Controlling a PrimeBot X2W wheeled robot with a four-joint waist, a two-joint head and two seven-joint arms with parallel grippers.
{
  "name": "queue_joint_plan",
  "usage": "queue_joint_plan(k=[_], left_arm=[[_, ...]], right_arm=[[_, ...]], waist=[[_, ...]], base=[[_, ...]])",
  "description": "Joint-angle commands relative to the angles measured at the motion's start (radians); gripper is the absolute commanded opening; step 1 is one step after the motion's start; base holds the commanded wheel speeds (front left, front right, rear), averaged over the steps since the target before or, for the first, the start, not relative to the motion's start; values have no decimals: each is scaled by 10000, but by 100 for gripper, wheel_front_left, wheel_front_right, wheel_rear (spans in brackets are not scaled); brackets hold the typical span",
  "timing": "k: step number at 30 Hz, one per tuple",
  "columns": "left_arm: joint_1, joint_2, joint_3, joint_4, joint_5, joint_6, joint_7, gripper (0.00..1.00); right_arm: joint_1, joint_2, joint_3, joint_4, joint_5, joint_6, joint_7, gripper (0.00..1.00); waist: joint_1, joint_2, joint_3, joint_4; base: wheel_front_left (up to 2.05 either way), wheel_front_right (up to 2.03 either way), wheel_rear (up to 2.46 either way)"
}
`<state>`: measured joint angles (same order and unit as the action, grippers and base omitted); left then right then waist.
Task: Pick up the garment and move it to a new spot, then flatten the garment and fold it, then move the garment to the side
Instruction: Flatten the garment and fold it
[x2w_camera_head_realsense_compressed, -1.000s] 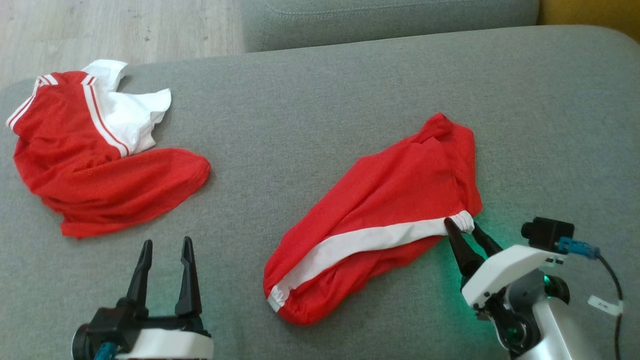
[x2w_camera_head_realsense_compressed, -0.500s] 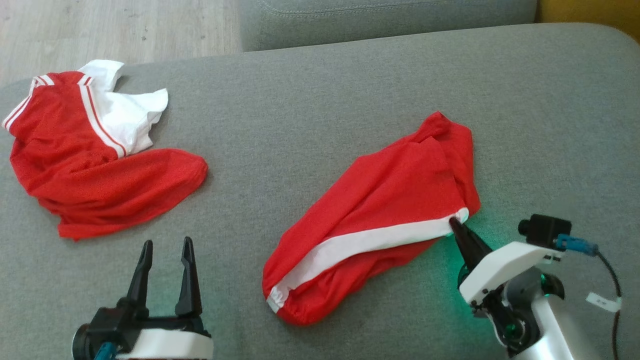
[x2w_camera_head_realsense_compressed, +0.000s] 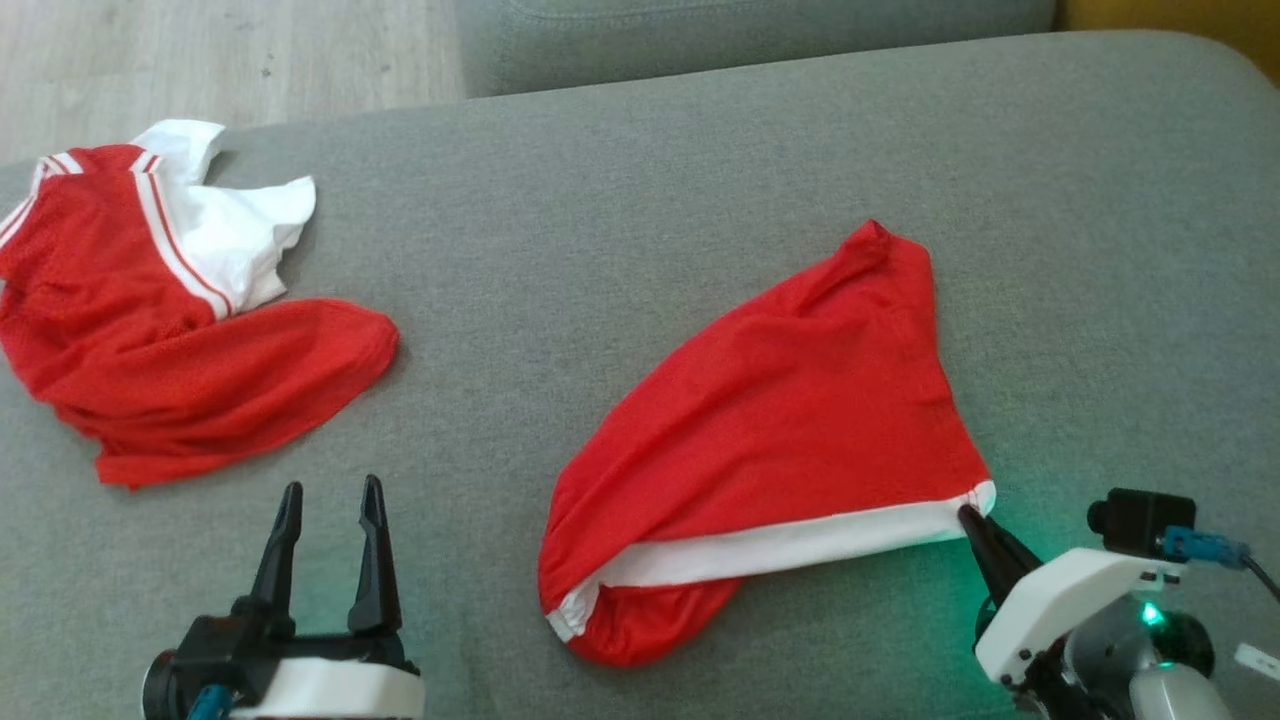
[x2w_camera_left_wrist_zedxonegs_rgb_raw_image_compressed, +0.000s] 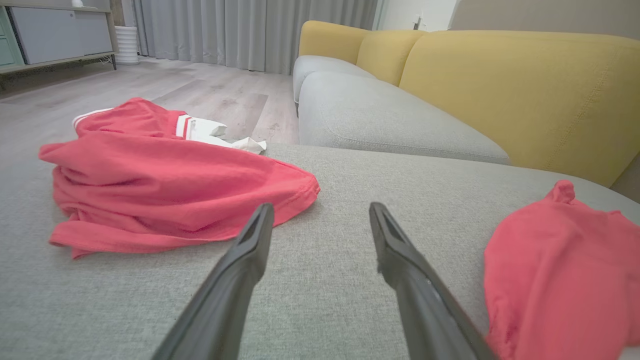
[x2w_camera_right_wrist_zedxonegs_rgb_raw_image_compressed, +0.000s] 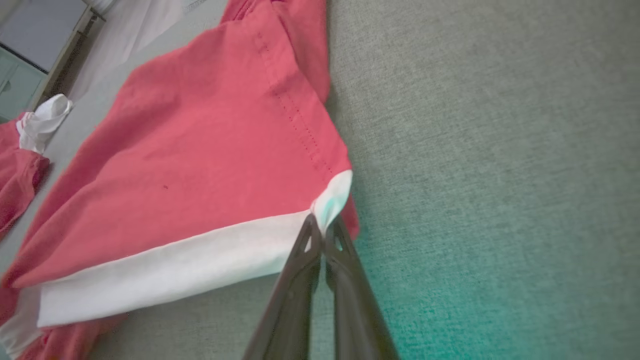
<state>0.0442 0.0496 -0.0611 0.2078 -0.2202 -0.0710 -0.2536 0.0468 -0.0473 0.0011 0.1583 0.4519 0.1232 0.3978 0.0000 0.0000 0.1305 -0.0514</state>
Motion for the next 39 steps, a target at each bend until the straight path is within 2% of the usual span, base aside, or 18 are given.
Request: queue_joint_plan(k=[1, 2, 3, 8, 12, 15, 19, 25, 27, 30, 39], left_arm=[[-421, 7, 318, -248, -1, -19, -82, 100], [-442, 7, 293, -224, 11, -42, -82, 100], [-461, 7, 274, -194, 19, -65, -82, 100], [-418, 6, 207, -28, 34, -208, -82, 100], [-245, 6, 195, 12, 24, -320, -82, 100], [-113, 6, 287, -182, -50, -368, -82, 100], [75, 6, 366, -440, -97, -375, -82, 100], [213, 6, 399, -500, 14, -333, -82, 100], [262, 6, 427, -472, 72, -348, -82, 100], [314, 6, 480, -433, 129, -382, -82, 100], [554, 6, 584, -291, 166, -443, -82, 100]], right_arm=[[-367, -42, 188, -470, -273, 75, -16, 16], [-400, -41, 220, -496, -489, 75, -41, 72], [-431, -40, 222, -498, -700, 75, -73, 100], [-505, -80, -71, -713, -2058, 75, -306, 100], [-383, -409, -364, -1358, -3005, 75, -894, 100], [-401, -375, -994, -1817, -3566, 75, -1804, 100], [-290, -261, -1029, -1847, -3927, 75, -3089, 100], [62, -251, -800, -430, -5580, 75, -5745, 100], [62, -133, -1012, 96, -5762, 75, -6292, 100], [65, -52, -1182, 680, -6024, 75, -6564, 100], [206, -32, -516, 583, -5323, 75, -6593, 100]], waist=[[0, 0, 46, -40], [0, 0, 62, -52], [0, 0, 72, -62], [0, 0, -15, 12], [0, 0, -185, 98], [0, 0, -331, 127], [0, 0, -549, 206], [0, 0, -736, 361], [0, 0, -783, 422], [0, 0, -824, 487], [0, 0, -954, 456]], base=[[0, 0, 0], [0, 0, 0], [0, 0, 0], [0, 0, 0], [0, 0, 0], [0, 0, 0], [0, 0, 0], [0, 0, 0], [0, 0, 0], [0, 0, 0], [0, 0, 0]])
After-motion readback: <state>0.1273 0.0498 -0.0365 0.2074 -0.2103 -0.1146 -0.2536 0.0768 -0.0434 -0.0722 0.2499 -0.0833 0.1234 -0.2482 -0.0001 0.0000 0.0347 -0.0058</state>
